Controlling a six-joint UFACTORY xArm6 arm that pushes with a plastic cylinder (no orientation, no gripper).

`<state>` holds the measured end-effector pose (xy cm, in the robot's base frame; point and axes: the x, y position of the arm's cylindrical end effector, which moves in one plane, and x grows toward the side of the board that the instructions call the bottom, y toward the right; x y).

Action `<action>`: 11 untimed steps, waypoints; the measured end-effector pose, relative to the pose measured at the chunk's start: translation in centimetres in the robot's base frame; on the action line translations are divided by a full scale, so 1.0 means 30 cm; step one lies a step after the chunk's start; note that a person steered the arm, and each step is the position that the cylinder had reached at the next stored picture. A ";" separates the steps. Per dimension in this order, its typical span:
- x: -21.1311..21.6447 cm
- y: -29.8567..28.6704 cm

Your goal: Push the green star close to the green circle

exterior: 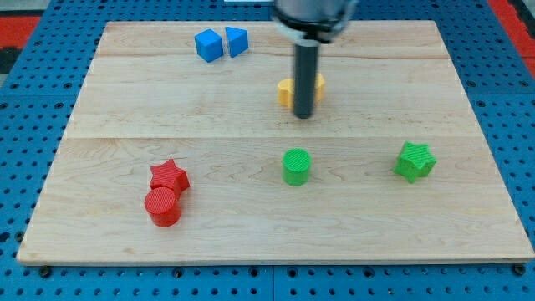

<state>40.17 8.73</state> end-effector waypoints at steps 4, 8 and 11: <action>0.313 0.239; 0.313 0.226; 0.313 0.003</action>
